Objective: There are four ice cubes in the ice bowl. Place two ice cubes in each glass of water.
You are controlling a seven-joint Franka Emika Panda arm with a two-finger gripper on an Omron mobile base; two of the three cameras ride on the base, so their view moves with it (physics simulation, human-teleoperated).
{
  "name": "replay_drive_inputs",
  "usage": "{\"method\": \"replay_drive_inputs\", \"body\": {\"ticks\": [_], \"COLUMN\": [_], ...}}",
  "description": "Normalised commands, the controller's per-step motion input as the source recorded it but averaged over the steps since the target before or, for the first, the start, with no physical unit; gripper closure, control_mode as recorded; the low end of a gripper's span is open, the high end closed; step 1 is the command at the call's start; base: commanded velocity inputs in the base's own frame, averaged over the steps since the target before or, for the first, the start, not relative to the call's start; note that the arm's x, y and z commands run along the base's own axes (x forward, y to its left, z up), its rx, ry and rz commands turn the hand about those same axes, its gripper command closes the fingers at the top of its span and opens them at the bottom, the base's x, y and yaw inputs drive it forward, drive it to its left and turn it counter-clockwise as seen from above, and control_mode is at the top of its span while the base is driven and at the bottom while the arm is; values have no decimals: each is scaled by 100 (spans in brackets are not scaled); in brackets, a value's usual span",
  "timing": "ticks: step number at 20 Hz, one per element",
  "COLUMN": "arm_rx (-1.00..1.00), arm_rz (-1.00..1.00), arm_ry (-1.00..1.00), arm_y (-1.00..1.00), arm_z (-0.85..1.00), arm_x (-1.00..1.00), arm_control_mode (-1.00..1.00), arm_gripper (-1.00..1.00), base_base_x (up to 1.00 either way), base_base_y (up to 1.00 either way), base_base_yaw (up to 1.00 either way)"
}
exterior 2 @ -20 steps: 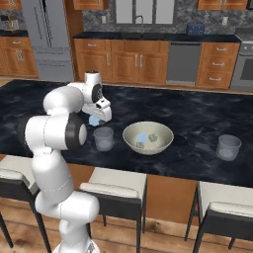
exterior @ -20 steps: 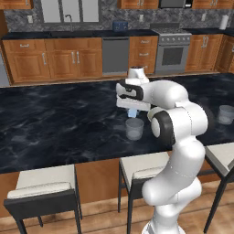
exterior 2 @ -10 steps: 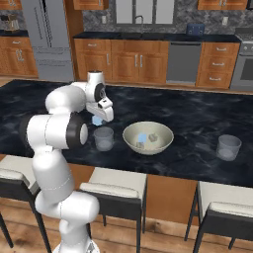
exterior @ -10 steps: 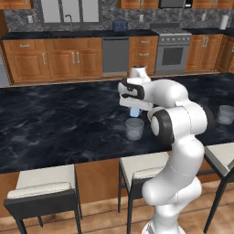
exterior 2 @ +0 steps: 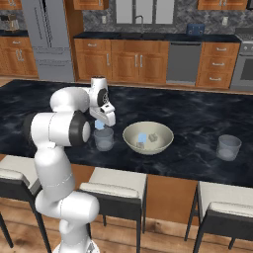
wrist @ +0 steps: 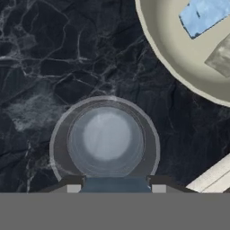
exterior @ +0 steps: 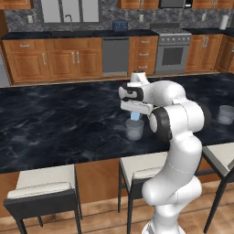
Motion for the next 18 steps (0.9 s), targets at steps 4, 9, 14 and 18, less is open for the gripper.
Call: {"method": "replay_drive_inputs", "body": {"ticks": [4, 9, 14, 18], "arm_rx": [0, 0, 0, 0], "arm_rz": [-1, 0, 0, 0], "arm_ry": [3, 2, 3, 2], "arm_y": [-1, -6, -5, -2], "arm_z": [-17, -10, -16, -18], "arm_x": [10, 10, 5, 10], "arm_control_mode": [-100, -100, -100, -100], "arm_gripper": [100, 100, 100, 100], "base_base_x": [0, 0, 0, 0], "base_base_y": [0, 0, 0, 0], "base_base_yaw": [0, 0, 0, 0]}}
